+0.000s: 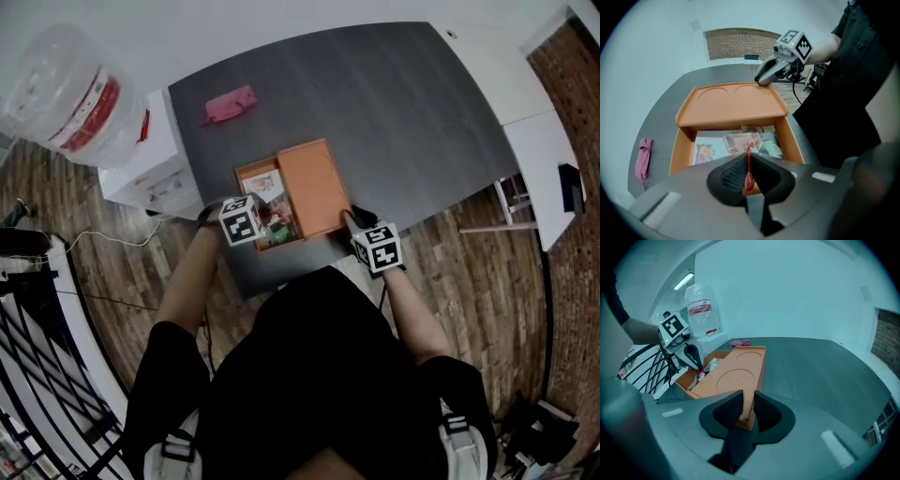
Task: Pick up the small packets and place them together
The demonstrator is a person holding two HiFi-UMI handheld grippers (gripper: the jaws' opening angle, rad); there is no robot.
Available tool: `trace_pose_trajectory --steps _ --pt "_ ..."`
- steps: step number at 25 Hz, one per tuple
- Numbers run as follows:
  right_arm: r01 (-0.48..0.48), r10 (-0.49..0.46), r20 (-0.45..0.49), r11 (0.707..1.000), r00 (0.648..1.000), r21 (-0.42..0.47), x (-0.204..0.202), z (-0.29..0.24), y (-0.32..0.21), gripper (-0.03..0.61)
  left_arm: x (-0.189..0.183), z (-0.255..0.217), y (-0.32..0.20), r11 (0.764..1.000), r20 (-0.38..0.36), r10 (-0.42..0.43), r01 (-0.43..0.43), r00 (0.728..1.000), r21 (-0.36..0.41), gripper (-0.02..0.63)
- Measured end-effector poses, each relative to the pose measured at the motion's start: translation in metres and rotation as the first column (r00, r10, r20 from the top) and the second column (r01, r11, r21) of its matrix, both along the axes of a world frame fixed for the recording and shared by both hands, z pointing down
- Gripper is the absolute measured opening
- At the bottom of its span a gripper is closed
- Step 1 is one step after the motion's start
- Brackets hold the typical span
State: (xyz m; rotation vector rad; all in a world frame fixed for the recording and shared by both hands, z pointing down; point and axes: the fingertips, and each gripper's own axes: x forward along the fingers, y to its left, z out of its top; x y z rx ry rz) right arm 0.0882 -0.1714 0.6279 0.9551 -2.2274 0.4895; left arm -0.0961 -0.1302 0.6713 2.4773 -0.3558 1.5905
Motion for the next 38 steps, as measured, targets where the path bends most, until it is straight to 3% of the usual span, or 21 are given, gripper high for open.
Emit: trace_pose_trajectory --steps 7,14,17,19,23,27,29,33,34,36,38 --pt "0.013 -0.013 -0.012 1.000 1.000 -0.002 -0.002 0.002 0.000 0.075 0.001 -0.035 -0.009 0.999 -0.058 -0.032 0.034 0.998 0.021 0.015" --pt "0.013 -0.013 -0.013 1.000 1.000 0.001 -0.003 0.003 -0.002 0.075 0.008 -0.074 -0.029 0.992 -0.186 -0.104 0.115 0.977 0.051 0.014" --pt "0.018 -0.018 -0.007 1.000 1.000 -0.004 -0.005 0.004 -0.001 0.075 0.021 -0.089 -0.040 0.981 -0.304 -0.184 0.195 0.935 0.007 0.014" --pt "0.027 -0.027 -0.007 1.000 1.000 0.005 -0.006 0.002 -0.001 0.077 0.036 -0.098 -0.048 0.961 -0.393 -0.273 0.271 0.878 -0.061 0.014" --pt "0.019 -0.021 0.034 0.998 0.999 0.057 -0.005 -0.016 -0.008 0.080 0.069 -0.100 -0.060 0.877 -0.494 -0.480 0.411 0.725 -0.249 0.014" --pt "0.008 -0.013 0.054 0.996 0.998 0.089 0.000 -0.031 -0.015 0.080 0.085 -0.080 -0.065 0.755 -0.444 -0.655 0.538 0.611 -0.374 0.014" --pt "0.007 -0.013 0.056 0.995 0.998 0.095 0.002 -0.032 -0.016 0.080 0.089 -0.070 -0.066 0.675 -0.402 -0.738 0.587 0.542 -0.447 0.015" --pt "0.008 -0.013 0.062 0.996 0.998 0.090 0.006 -0.032 -0.016 0.078 0.103 -0.059 -0.068 0.474 -0.321 -0.880 0.598 0.351 -0.646 0.015" --pt "0.009 -0.015 0.064 0.996 0.998 0.084 0.007 -0.032 -0.015 0.078 0.107 -0.057 -0.069 0.437 -0.301 -0.898 0.594 0.320 -0.675 0.015" --pt "0.010 -0.016 0.069 0.997 0.997 0.077 0.007 -0.030 -0.014 0.078 0.110 -0.051 -0.070 0.405 -0.269 -0.913 0.617 0.306 -0.675 0.017" --pt "0.012 -0.019 0.078 0.997 0.997 0.078 0.007 -0.029 -0.014 0.078 0.109 -0.044 -0.069 0.406 -0.245 -0.913 0.657 0.328 -0.635 0.026"
